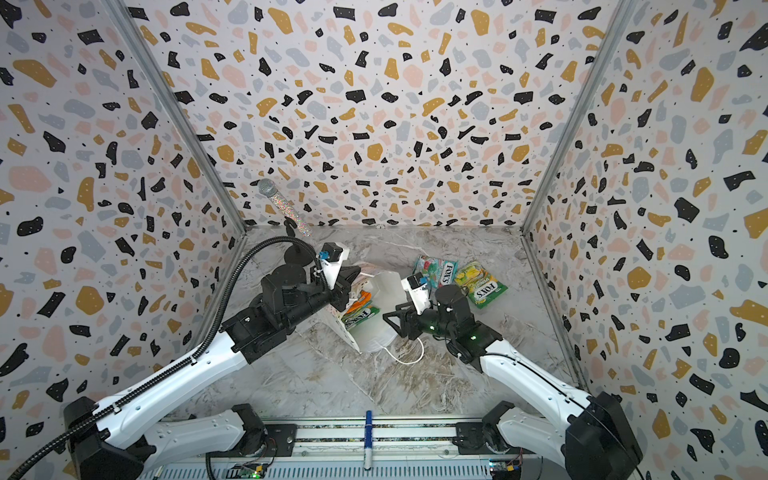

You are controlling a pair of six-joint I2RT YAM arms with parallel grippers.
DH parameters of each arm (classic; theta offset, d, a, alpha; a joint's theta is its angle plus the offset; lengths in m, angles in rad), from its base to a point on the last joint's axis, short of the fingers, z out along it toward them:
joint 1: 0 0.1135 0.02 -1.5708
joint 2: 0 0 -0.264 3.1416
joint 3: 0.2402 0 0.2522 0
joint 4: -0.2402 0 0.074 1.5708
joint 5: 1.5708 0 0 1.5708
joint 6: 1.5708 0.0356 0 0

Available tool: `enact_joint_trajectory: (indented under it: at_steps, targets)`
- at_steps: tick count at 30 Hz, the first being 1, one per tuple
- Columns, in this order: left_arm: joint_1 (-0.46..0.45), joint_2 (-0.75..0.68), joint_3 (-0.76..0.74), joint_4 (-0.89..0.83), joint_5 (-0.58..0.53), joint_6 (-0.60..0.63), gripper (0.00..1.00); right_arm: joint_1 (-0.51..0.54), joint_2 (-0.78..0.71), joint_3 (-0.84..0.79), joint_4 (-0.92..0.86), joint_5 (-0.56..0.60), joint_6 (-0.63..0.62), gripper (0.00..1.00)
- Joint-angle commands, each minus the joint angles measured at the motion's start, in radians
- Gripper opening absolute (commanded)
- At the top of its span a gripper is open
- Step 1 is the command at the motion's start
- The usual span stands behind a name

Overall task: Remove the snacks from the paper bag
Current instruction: 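Move the right gripper back toward the bag opening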

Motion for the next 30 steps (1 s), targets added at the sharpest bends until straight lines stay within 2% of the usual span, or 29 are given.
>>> enact_joint_trajectory:
  at_steps: [1, 7, 18, 24, 30]
  targets:
    - [0.002, -0.021, -0.008, 0.065, -0.01, 0.001, 0.0, 0.04, 0.04, 0.058, 0.039, 0.04, 0.001, 0.55]
    - [0.001, -0.019, -0.009, 0.066, -0.007, 0.0, 0.0, 0.097, 0.143, 0.081, 0.095, 0.078, 0.038, 0.51]
    - [0.001, -0.02, -0.008, 0.066, 0.004, 0.0, 0.0, 0.177, 0.354, 0.199, 0.22, 0.146, 0.211, 0.48]
    - [0.001, -0.019, -0.009, 0.066, 0.007, 0.0, 0.0, 0.193, 0.422, 0.237, 0.278, 0.172, 0.386, 0.46]
    - [0.001, -0.023, -0.011, 0.067, 0.016, 0.005, 0.0, 0.202, 0.446, 0.207, 0.415, 0.218, 0.552, 0.43]
